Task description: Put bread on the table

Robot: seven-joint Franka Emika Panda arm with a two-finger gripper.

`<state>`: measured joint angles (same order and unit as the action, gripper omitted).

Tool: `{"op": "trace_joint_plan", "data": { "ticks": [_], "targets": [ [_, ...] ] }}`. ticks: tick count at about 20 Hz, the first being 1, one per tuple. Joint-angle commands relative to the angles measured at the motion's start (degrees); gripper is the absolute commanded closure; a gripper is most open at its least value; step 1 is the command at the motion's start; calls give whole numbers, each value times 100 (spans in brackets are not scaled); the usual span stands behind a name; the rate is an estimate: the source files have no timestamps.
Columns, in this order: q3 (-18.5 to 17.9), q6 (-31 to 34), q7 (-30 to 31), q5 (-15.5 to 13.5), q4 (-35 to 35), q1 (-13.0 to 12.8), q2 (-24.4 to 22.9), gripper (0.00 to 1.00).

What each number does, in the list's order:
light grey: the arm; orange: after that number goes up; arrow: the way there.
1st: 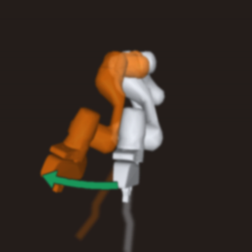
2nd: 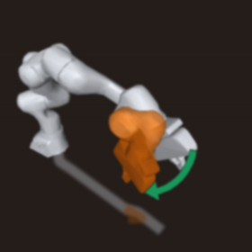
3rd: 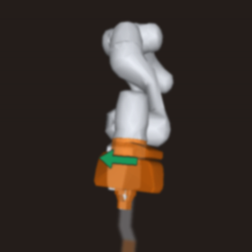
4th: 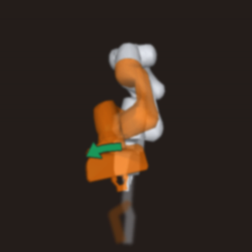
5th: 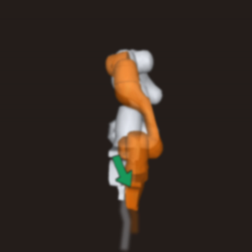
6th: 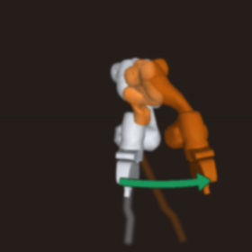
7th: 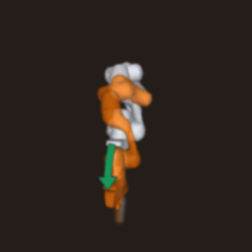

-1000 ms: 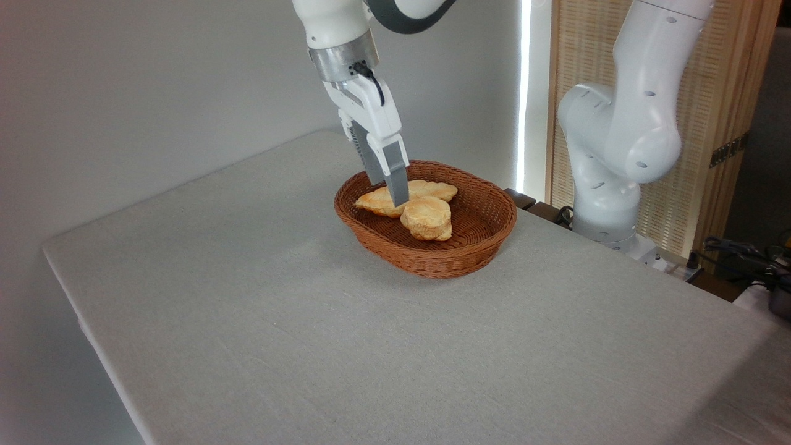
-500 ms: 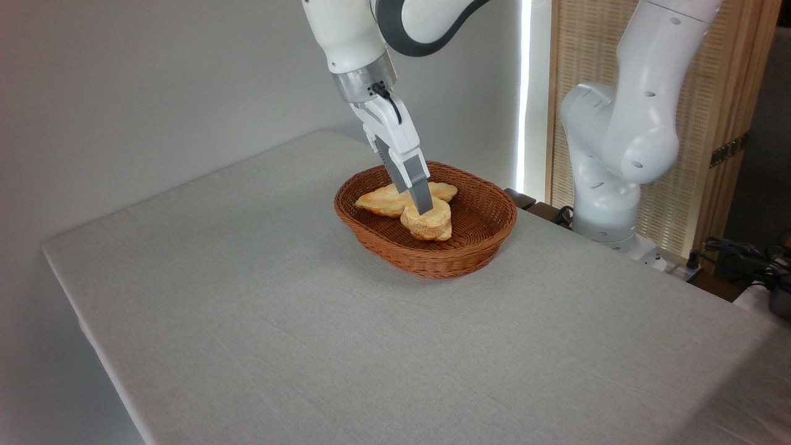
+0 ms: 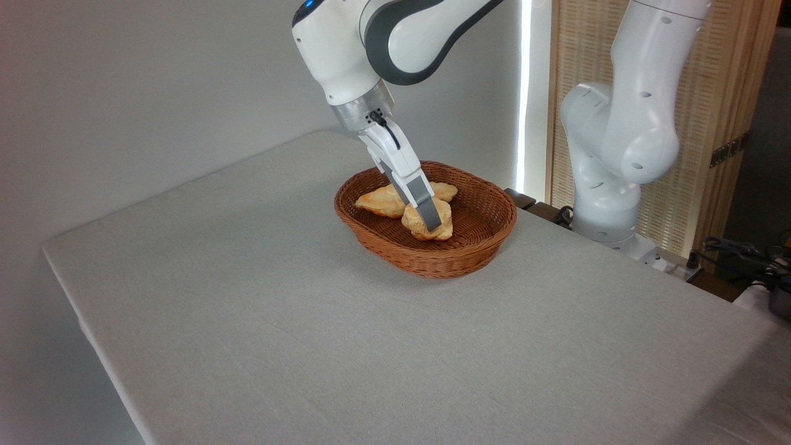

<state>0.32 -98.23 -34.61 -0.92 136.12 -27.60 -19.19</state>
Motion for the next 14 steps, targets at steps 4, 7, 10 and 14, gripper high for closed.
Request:
{"op": "trace_joint_plan", "data": {
  "ticks": [4, 7, 10, 14],
  "targets": [
    [-58, -152, -81, 83, -50, -79, 187, 0],
    [-76, -293, -81, 74, -68, -61, 170, 34],
    [-84, -293, -81, 74, -77, -61, 170, 57],
    [-84, -293, -81, 74, -68, -61, 170, 57]
  ]
}}
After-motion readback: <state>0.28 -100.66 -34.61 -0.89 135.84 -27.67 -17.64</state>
